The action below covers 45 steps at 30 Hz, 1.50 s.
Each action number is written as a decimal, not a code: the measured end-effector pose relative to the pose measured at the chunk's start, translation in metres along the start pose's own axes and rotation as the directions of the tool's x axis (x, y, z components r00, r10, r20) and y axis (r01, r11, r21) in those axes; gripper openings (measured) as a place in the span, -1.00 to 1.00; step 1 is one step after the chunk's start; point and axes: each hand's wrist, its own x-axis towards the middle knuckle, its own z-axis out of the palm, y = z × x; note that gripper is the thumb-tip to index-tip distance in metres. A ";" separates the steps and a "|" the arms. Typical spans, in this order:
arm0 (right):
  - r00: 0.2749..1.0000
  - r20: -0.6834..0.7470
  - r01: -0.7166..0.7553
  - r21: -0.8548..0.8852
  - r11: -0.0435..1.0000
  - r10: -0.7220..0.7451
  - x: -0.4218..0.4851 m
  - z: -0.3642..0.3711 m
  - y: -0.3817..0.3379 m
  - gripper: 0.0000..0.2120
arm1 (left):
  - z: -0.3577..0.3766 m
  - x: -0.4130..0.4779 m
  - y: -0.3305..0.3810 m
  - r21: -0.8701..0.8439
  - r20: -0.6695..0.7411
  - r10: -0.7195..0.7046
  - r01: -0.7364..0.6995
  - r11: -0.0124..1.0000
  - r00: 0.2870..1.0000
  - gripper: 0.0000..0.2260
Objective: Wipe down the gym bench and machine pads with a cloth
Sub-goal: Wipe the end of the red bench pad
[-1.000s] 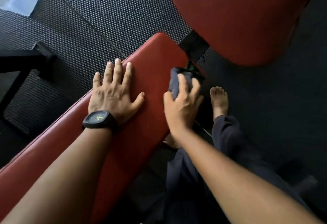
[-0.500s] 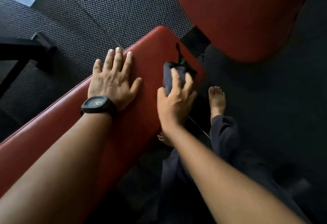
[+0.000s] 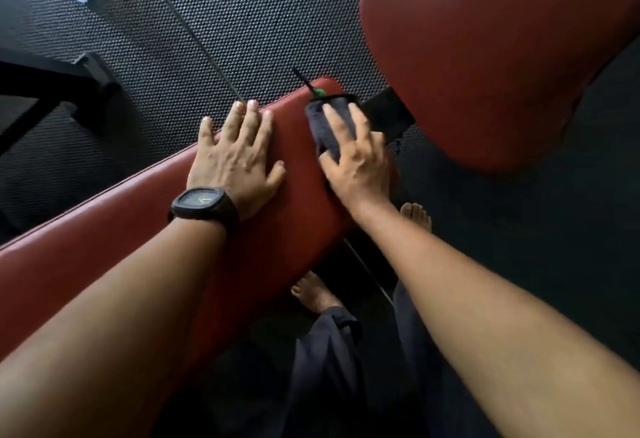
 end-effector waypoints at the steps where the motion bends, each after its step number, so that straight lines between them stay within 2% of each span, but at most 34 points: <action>1: 0.996 -0.017 -0.082 0.008 0.997 0.082 0.004 0.000 0.009 -0.36 | 0.000 0.002 0.000 -0.005 0.004 -0.007 0.007 1.000 1.000 -0.29; 4: 0.922 -0.045 -0.376 0.137 0.916 0.385 0.000 0.000 0.027 -0.36 | -0.004 0.013 0.012 -0.047 0.011 0.027 -0.026 0.999 1.000 -0.28; 5: 0.906 -0.020 -0.417 0.144 0.898 0.424 -0.001 -0.001 0.027 -0.37 | -0.004 0.017 0.019 -0.054 0.013 0.050 -0.050 0.997 0.999 -0.29; 7: 0.920 0.037 -0.392 0.067 0.918 0.390 -0.001 -0.009 0.026 -0.40 | 0.001 0.026 0.034 -0.051 0.025 0.074 -0.073 0.996 0.997 -0.33; 9: 0.972 0.018 -0.234 -0.085 0.969 0.236 0.005 -0.025 0.026 -0.43 | 0.004 0.039 0.048 -0.051 0.031 0.045 -0.044 0.998 0.998 -0.31; 11: 0.996 -0.083 0.018 -0.292 0.956 -0.044 0.017 -0.045 0.033 -0.46 | 0.005 0.055 0.061 -0.067 0.023 0.042 -0.040 0.997 0.999 -0.28; 14: 0.915 -0.183 0.233 -0.488 0.841 -0.360 0.044 -0.072 0.045 -0.52 | 0.009 0.082 0.066 -0.041 0.039 0.134 -0.132 0.990 0.990 -0.26; 17: 0.784 -0.186 0.357 -0.646 0.675 -0.593 0.077 -0.092 0.052 -0.63 | 0.016 0.091 0.065 -0.014 0.019 0.108 -0.108 0.994 0.994 -0.21; 18: 0.755 -0.153 0.378 -0.693 0.614 -0.637 0.095 -0.100 0.055 -0.65 | 0.018 0.094 0.068 -0.022 0.014 0.099 -0.099 0.995 0.995 -0.20; 20: 0.781 -0.046 0.382 -0.754 0.534 -0.623 0.129 -0.111 0.054 -0.65 | 0.018 0.092 0.068 -0.030 0.010 0.104 -0.103 0.994 0.995 -0.19; 23: 0.873 0.184 0.386 -0.826 0.410 -0.451 0.170 -0.115 0.045 -0.52 | 0.021 0.094 0.069 -0.019 -0.010 0.089 -0.089 0.996 0.996 -0.19; 25: 0.873 0.308 0.437 -0.837 0.328 -0.378 0.178 -0.106 0.034 -0.50 | 0.021 0.095 0.069 -0.006 -0.010 0.100 -0.100 0.995 0.995 -0.19; 28: 0.822 0.433 0.527 -0.824 0.207 -0.369 0.169 -0.094 0.027 -0.51 | 0.023 0.095 0.068 -0.003 -0.024 0.106 -0.106 0.994 0.994 -0.19; 30: 0.751 0.561 0.619 -0.782 0.076 -0.349 0.154 -0.086 0.037 -0.51 | 0.023 0.096 0.069 0.012 -0.034 0.112 -0.112 0.994 0.993 -0.19; 32: 0.663 0.656 0.698 -0.715 -0.018 -0.360 0.131 -0.082 0.054 -0.51 | 0.024 0.094 0.069 0.020 -0.035 0.112 -0.111 0.994 0.993 -0.19; 34: 0.606 0.727 0.743 -0.662 -0.096 -0.323 0.104 -0.096 0.068 -0.47 | 0.025 0.096 0.069 0.034 -0.043 0.108 -0.107 0.994 0.993 -0.19; 36: 0.591 0.757 0.775 -0.629 -0.065 -0.280 0.088 -0.121 0.077 -0.44 | 0.023 0.094 0.070 0.039 -0.038 0.113 -0.112 0.993 0.993 -0.19; 40: 0.739 0.544 0.628 -0.770 0.113 -0.397 0.123 -0.144 0.064 -0.54 | 0.021 0.093 0.071 0.046 -0.058 0.103 -0.100 0.994 0.993 -0.19; 42: 0.750 0.498 0.604 -0.783 0.145 -0.434 0.148 -0.134 0.048 -0.54 | 0.021 0.093 0.071 0.050 -0.061 0.104 -0.101 0.994 0.993 -0.19; 45: 0.774 0.503 0.601 -0.775 0.195 -0.384 0.178 -0.105 0.028 -0.56 | 0.024 0.095 0.071 0.080 -0.079 0.101 -0.095 0.992 0.992 -0.19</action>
